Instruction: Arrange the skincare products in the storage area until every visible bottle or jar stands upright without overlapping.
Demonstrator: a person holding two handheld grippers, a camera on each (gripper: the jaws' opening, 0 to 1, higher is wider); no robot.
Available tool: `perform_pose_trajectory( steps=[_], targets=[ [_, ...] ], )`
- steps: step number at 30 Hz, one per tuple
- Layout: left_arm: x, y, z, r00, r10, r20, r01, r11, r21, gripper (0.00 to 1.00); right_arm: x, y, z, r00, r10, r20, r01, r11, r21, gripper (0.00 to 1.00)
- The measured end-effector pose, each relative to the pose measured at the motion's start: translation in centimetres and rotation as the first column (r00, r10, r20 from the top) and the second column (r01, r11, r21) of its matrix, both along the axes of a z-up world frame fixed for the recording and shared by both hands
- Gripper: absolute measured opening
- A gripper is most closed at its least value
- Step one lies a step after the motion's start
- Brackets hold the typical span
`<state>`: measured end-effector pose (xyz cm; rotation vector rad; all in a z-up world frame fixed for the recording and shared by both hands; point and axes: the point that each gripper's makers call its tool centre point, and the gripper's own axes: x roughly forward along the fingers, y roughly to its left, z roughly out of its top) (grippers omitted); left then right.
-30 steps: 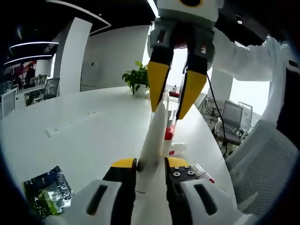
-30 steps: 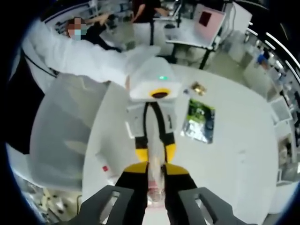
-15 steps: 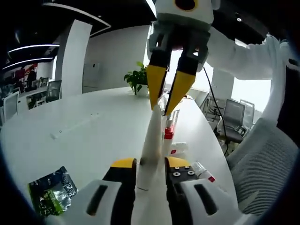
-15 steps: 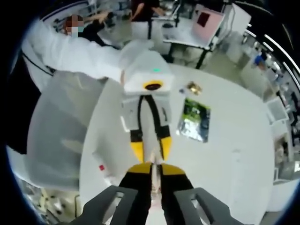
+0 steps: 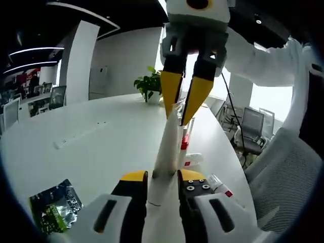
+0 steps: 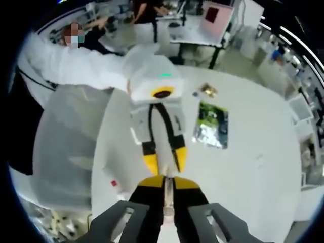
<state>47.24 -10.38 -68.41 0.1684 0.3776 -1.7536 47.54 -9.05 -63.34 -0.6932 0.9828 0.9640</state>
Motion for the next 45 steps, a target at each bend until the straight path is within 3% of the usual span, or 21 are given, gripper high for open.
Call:
perform_pose_trajectory(
  steps=[3,9,12,22,25,28,32,36,37,39,45],
  targets=[
    [0.1,0.0,0.0,1.0,-0.002,-0.001,0.002,1.0,-0.001,0.19,0.0,0.0,0.0,1.0,0.003,0.008,-0.003,1.0,0.002,0.05],
    [0.2,0.0,-0.2,1.0,-0.002,-0.003,0.002,1.0,0.004,0.19,0.0,-0.1,0.1,1.0,-0.004,0.01,0.004,1.0,0.006,0.05],
    [0.2,0.0,-0.3,1.0,-0.005,0.0,0.005,1.0,0.007,0.18,-0.1,-0.1,0.0,1.0,0.021,0.011,-0.021,1.0,-0.001,0.0],
    [0.4,0.2,-0.2,1.0,0.001,0.001,-0.001,1.0,0.01,0.17,-0.1,0.0,0.0,0.999,0.036,0.017,-0.036,0.999,-0.002,0.0],
    [0.6,0.4,-0.3,1.0,0.005,-0.002,-0.005,1.0,0.02,0.18,0.1,0.0,0.3,0.999,0.024,0.032,-0.024,1.0,0.005,0.1],
    [0.7,0.5,-0.3,1.0,0.009,-0.002,-0.009,1.0,0.02,0.19,0.1,-0.1,0.4,0.999,0.027,0.035,-0.027,1.0,0.001,0.07],
    [0.9,0.7,0.0,1.0,0.022,0.003,-0.022,1.0,0.023,0.2,0.1,-0.2,0.9,0.998,0.021,0.059,-0.021,1.0,0.006,0.15],
    [1.2,2.2,0.6,0.997,0.061,0.038,-0.063,0.997,0.039,0.23,-0.3,-0.2,1.7,0.996,0.007,0.085,-0.01,0.999,0.035,0.18],
    [1.1,2.7,1.0,0.995,0.069,0.078,-0.072,0.997,0.037,0.23,-0.4,-0.2,1.9,0.995,-0.003,0.101,-0.002,0.999,0.051,0.2],
    [0.9,3.7,1.7,0.991,0.093,0.092,-0.098,0.994,0.048,0.25,-0.4,0.2,2.3,0.992,-0.027,0.127,0.015,0.995,0.096,0.27],
    [0.4,5.6,3.7,0.989,0.117,0.087,-0.12,0.992,0.031,0.33,-0.8,0.2,2.7,0.982,-0.067,0.177,0.041,0.988,0.147,0.4]
  ],
)
